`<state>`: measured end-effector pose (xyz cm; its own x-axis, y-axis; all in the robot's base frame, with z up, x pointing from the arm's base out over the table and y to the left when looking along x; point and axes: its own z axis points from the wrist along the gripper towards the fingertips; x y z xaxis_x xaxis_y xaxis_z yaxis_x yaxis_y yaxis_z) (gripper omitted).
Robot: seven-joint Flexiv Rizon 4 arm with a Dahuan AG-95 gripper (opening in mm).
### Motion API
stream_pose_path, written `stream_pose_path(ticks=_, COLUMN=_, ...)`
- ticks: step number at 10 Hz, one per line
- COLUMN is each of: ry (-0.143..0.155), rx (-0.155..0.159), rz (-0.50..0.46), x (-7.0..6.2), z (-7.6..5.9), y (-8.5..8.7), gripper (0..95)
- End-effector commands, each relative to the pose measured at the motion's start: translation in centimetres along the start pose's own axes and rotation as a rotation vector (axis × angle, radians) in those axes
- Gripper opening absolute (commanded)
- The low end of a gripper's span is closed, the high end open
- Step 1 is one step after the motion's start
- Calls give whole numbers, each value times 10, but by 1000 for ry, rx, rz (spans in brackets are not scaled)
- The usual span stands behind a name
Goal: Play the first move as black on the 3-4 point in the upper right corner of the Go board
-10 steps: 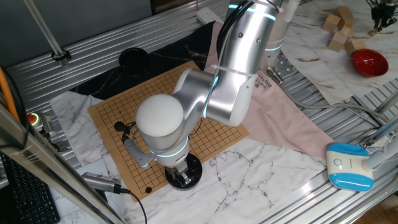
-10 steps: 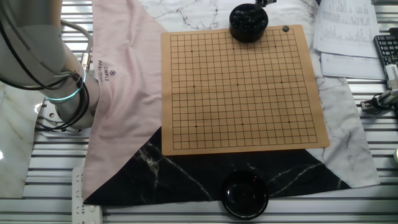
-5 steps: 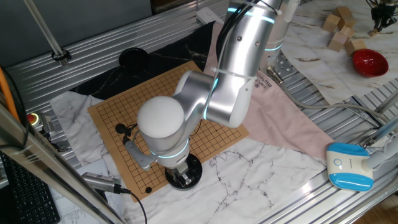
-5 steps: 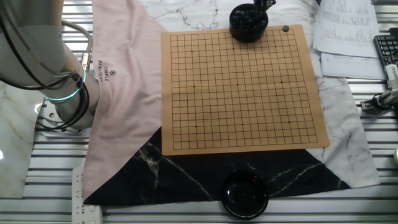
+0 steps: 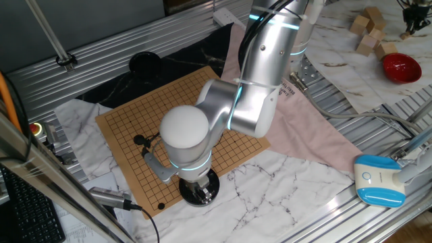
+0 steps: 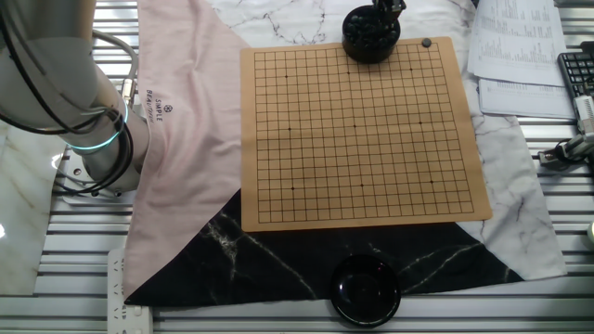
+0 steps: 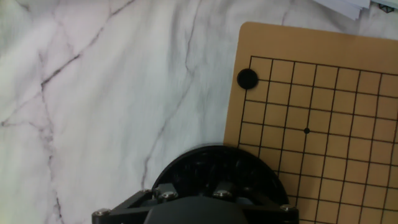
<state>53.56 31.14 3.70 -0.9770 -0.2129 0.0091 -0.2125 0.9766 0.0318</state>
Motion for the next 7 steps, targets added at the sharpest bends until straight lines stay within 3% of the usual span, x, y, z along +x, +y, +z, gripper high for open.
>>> stream_pose_path(ticks=1, ry=-12, rx=4, rz=3, x=-2, z=7, y=1, gripper=190)
stream_pose_path(ticks=3, ry=-10, rx=4, rz=15, x=-3, z=5, y=0, gripper=190)
stream_pose_path(ticks=4, ry=-9, rx=4, rz=18, x=-3, z=3, y=0, gripper=0)
stream_pose_path(ticks=7, ry=-10, rx=5, rz=20, x=-4, z=1, y=-1, gripper=0)
